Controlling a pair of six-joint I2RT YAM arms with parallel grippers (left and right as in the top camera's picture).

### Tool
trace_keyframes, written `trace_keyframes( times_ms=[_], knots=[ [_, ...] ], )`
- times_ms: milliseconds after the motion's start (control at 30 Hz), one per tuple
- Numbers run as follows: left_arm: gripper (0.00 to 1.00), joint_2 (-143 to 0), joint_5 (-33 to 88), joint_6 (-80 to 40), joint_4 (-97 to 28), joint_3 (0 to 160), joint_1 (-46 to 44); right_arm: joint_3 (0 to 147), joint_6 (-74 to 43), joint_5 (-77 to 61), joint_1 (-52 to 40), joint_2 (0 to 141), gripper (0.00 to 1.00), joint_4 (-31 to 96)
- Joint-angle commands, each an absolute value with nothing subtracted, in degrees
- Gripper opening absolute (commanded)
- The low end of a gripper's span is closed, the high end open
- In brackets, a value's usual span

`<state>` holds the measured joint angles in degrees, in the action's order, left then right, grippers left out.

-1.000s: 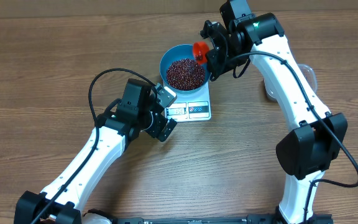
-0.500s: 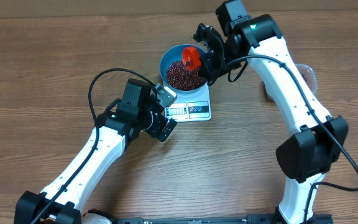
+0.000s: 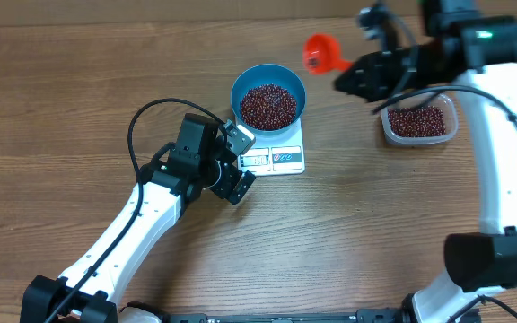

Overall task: Scoop item into bowl and weigh 150g on scale
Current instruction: 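Carry the scoop right and empty it into the bean tub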

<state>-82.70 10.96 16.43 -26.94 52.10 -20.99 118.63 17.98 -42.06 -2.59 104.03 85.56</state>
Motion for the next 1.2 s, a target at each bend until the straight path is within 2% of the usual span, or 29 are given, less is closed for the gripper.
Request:
trace_keyframes(
  times_ms=[0,233,333,467,567,767,900,1033,1167],
  knots=[
    [1.0,-83.15,11.6,16.08,-26.74,51.79,-21.02,120.09,20.03,-46.24,4.12,101.32,0.04,87.81],
    [1.0,-83.15,11.6,16.08,-26.74,51.79,-21.02,119.96,20.95,-39.68,15.64,102.06,0.04,93.65],
    [1.0,-83.15,11.6,16.08,-26.74,51.79,-21.02,119.72,20.05,-34.39,16.64,102.69,0.04,94.26],
    [0.99,-83.15,11.6,16.08,-26.74,51.79,-21.02,115.59,9.32,-17.69,16.34,102.72,0.04,91.05],
    [1.0,-83.15,11.6,16.08,-26.74,51.79,-21.02,111.7,6.79,-13.1,15.75,102.72,0.04,88.79],
    [1.0,-83.15,11.6,16.08,-26.74,51.79,-21.02,101.3,2.33,-0.58,11.97,102.72,0.04,80.4],
    [0.99,-83.15,11.6,16.08,-26.74,51.79,-21.02,95.98,0.16,8.29,6.35,102.72,0.04,75.16],
    [1.0,-83.15,11.6,16.08,-26.74,51.79,-21.02,95.2,-4.99,24.56,-0.6,102.72,0.04,75.31],
    [1.0,-83.15,11.6,16.08,-26.74,51.79,-21.02,95.2,-7.88,32.27,-4.51,102.72,0.04,77.14]
  ],
)
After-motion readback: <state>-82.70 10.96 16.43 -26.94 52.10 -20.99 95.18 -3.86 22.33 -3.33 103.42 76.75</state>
